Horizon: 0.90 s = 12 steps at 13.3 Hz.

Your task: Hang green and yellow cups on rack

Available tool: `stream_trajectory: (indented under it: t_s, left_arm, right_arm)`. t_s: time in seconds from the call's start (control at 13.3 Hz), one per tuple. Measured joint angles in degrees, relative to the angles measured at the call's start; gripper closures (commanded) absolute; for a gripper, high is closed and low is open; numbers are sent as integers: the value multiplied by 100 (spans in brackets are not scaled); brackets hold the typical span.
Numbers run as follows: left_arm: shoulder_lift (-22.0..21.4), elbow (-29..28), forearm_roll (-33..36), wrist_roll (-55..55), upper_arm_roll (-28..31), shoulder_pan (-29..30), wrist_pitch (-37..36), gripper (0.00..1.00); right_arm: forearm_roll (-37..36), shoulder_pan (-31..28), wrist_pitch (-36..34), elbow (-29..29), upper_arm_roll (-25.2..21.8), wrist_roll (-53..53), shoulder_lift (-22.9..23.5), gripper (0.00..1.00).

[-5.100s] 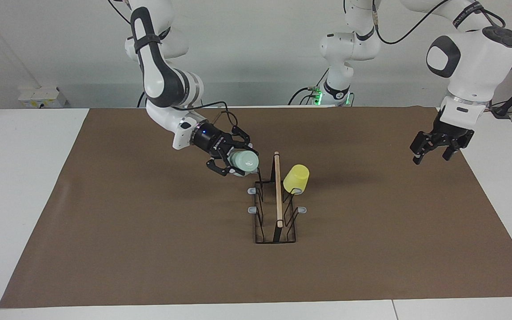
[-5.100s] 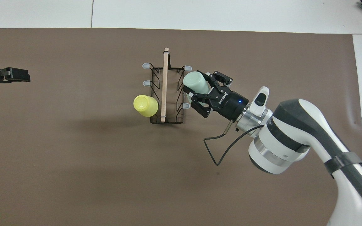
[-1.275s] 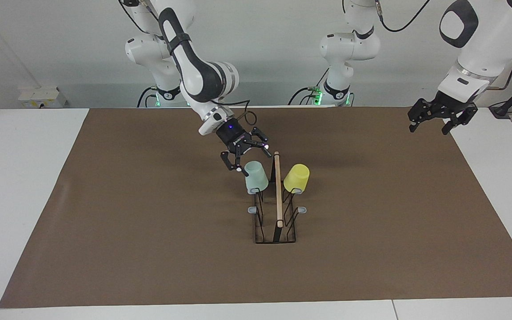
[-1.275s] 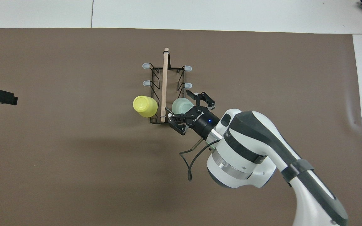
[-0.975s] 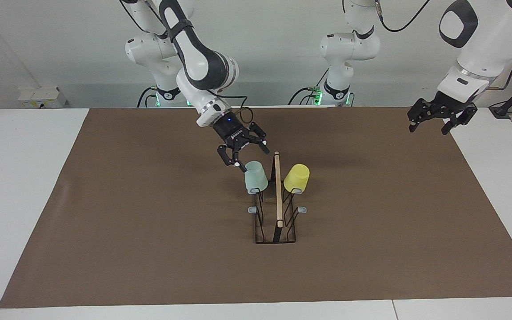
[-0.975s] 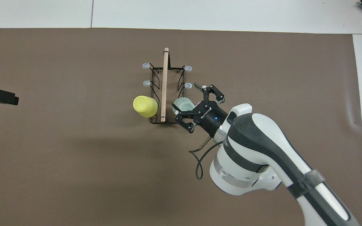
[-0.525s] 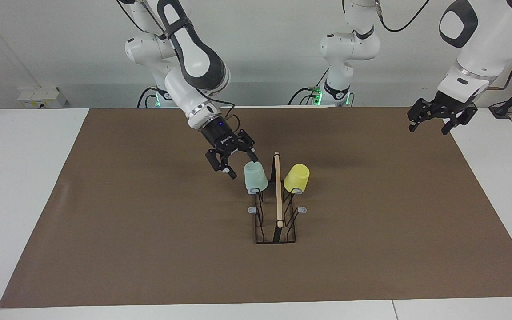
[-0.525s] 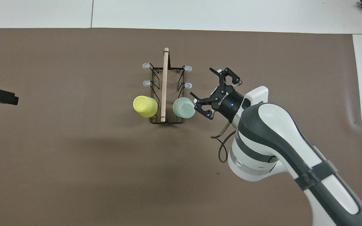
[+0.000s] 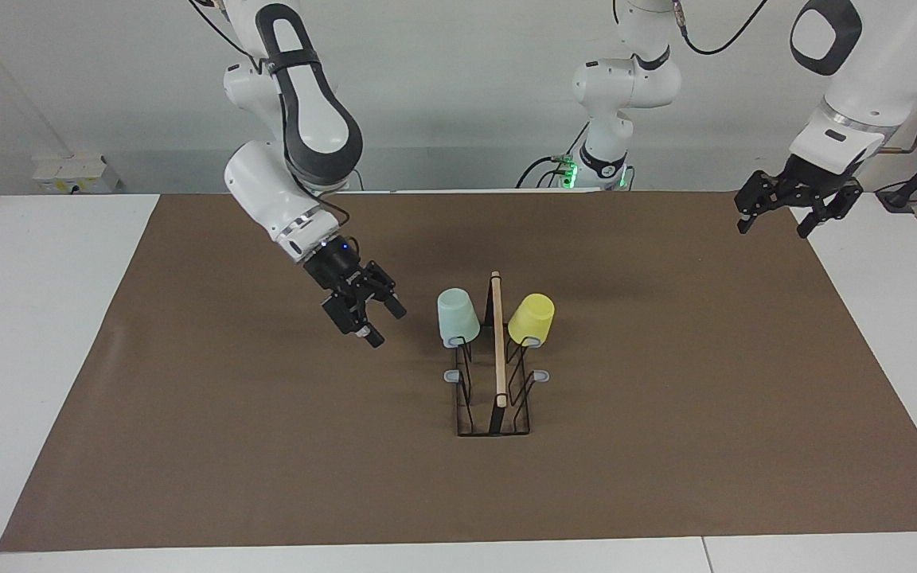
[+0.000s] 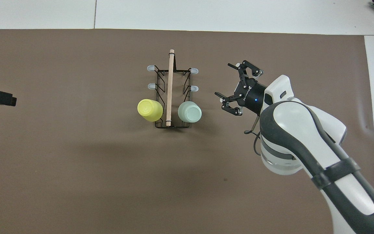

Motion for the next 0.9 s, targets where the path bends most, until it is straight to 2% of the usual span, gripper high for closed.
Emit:
stream_trajectory:
  t_s: [0.15, 0.3, 0.53, 0.6, 0.9]
  left_arm:
    - [0, 7, 0, 2, 2, 5, -8, 0]
    - [-10, 9, 0, 8, -45, 43, -96, 0]
    - [-70, 16, 0, 9, -545, 354, -286, 0]
    - [-91, 17, 0, 9, -604, 367, -319, 0]
    - [-129, 17, 0, 9, -640, 308, -339, 0]
  right_arm:
    - [-1614, -658, -1293, 102, -85, 841, -25, 0]
    - [-3170, -1263, -2761, 529, -107, 1971, -55, 0]
    - [-4830, -1495, -4109, 1200, -142, 3865, -148, 0]
    - [-5207, -1491, -4415, 1327, -163, 4468, -171, 0]
    - [-5834, -1482, -5377, 1689, -313, 6160, -199, 0]
